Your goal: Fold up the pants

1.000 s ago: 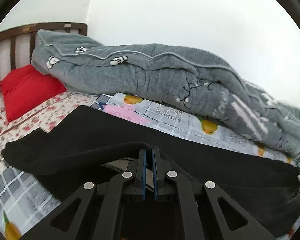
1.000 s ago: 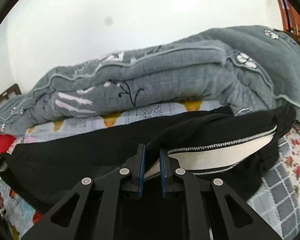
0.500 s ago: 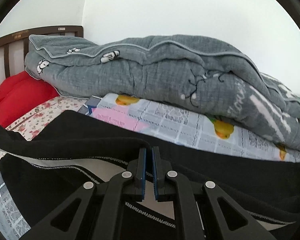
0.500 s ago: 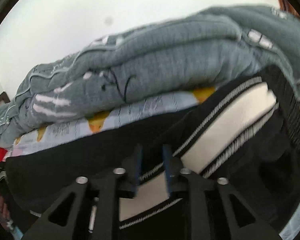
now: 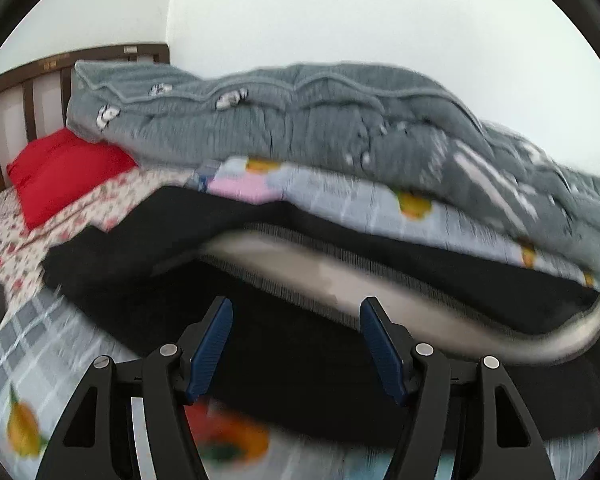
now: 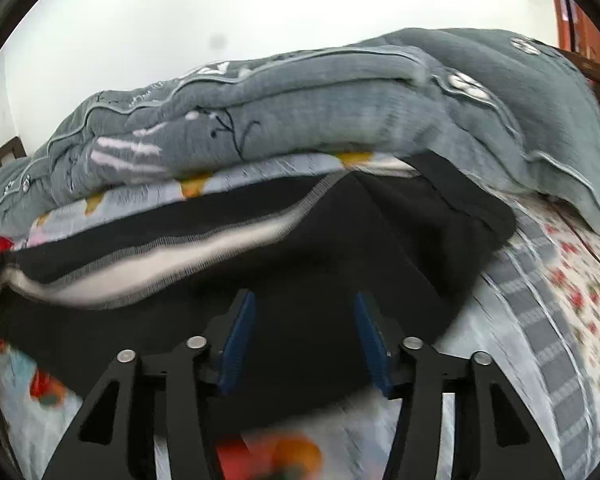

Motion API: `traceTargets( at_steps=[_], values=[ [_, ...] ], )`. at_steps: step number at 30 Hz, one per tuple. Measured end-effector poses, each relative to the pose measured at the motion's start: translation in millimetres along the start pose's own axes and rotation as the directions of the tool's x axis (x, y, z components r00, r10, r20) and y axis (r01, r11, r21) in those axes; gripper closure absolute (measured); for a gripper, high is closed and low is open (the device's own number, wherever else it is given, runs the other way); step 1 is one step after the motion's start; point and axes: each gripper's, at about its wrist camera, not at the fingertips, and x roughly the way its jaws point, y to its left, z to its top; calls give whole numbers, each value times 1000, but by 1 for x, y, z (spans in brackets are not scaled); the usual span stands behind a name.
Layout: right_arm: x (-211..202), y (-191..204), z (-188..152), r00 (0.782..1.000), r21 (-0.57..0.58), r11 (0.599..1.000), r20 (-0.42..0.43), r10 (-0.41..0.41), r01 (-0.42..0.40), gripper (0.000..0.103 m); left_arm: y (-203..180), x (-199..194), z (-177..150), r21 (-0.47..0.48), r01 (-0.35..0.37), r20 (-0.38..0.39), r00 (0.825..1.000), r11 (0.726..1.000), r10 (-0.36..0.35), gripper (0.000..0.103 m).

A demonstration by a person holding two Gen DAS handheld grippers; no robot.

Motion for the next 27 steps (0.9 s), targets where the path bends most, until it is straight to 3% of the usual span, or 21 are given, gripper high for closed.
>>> traceTargets(
  at_steps=[4,8,13,15,20,23,25,26,27],
  values=[
    [-17,-33,-34,999,48,999,-51,-9,12,48,16,-19,-34,-46,54,-96,994,997,-58,38],
    [-13,-60,-51,992,138,990,-118,48,-31,48,37,-11,-53,-180,127,-200,966,975,-162,39],
    [0,-68,-40,981,217,972,-144,128,-94,45,60,9,-49,-359,185,-188,946,915,-265,40],
    [10,-64,-33,979,220,972,-159,124,-88,45,64,23,-44,-402,203,-190,935,893,-299,41],
    [38,-55,-17,978,238,970,-186,96,-50,45,60,46,-30,-441,211,-205,923,872,-327,46],
    [53,-55,-9,977,272,961,-183,113,-60,45,58,57,-22,-458,186,-215,926,869,-311,62],
    [60,-52,-5,977,273,961,-187,105,-51,55,59,63,-20,-448,156,-235,930,880,-284,76],
    [65,-49,-3,977,260,965,-196,89,-35,76,59,65,-19,-446,151,-244,928,882,-282,78],
    [66,-47,-3,976,254,966,-199,89,-36,90,60,65,-18,-443,149,-251,926,884,-282,84]
  ],
)
